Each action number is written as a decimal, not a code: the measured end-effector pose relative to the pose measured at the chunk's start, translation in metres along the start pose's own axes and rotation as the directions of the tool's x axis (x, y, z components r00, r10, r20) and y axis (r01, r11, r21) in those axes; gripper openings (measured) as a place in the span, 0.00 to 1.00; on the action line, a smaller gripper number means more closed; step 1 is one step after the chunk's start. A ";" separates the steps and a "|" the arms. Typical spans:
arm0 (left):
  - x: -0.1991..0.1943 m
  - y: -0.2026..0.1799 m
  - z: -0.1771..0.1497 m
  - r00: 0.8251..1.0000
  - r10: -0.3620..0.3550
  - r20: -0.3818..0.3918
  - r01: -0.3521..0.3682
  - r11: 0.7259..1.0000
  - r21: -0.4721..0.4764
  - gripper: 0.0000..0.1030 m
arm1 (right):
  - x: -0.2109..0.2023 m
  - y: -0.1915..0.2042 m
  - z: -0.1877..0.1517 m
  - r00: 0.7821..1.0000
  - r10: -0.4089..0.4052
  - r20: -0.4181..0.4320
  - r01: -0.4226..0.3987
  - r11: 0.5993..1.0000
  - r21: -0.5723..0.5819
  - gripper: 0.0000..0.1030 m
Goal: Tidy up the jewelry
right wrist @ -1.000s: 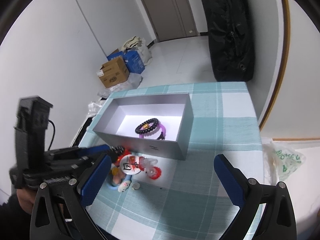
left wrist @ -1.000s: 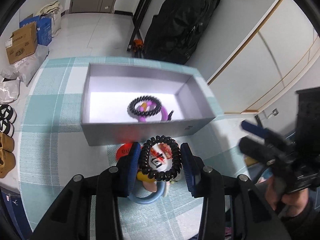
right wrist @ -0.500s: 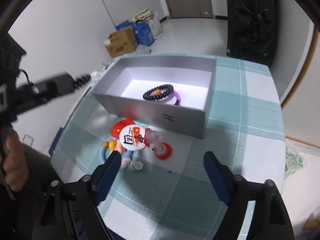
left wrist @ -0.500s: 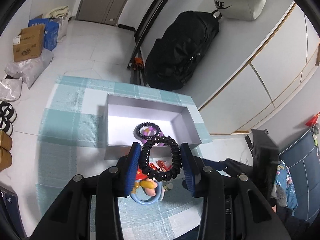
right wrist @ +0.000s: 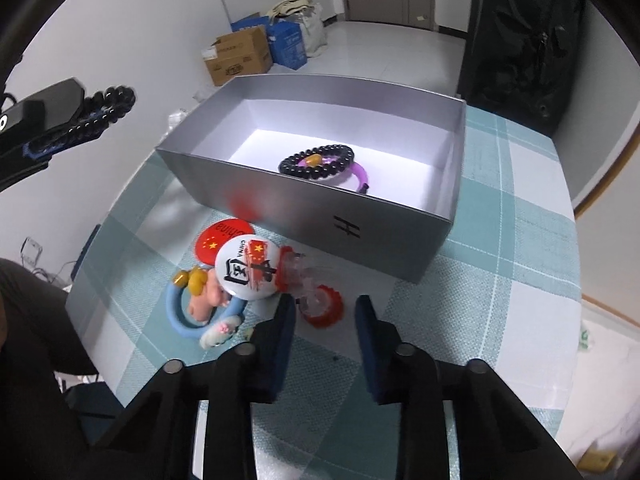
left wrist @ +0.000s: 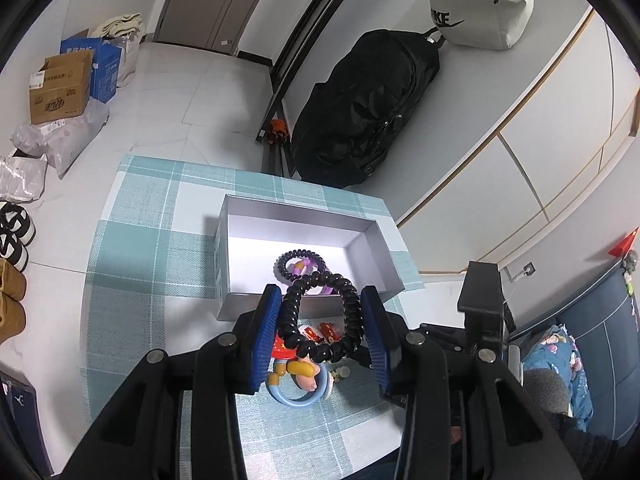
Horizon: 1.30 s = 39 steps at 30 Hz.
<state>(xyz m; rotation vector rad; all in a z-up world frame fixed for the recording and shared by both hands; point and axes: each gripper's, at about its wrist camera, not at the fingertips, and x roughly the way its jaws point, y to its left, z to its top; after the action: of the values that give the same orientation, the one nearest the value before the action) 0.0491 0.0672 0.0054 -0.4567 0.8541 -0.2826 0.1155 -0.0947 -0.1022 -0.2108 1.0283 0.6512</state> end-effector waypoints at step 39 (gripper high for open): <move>0.025 -0.013 0.021 1.000 0.019 -0.011 -0.019 1.000 -0.014 0.34 | -0.066 -0.021 0.041 0.938 0.204 0.279 -0.237 0.968 0.088 0.13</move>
<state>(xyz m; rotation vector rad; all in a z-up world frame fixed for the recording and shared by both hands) 0.0799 0.0510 0.0072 -0.4598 0.8710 -0.2618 0.1344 -0.1191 -0.0278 0.0997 0.8317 0.7950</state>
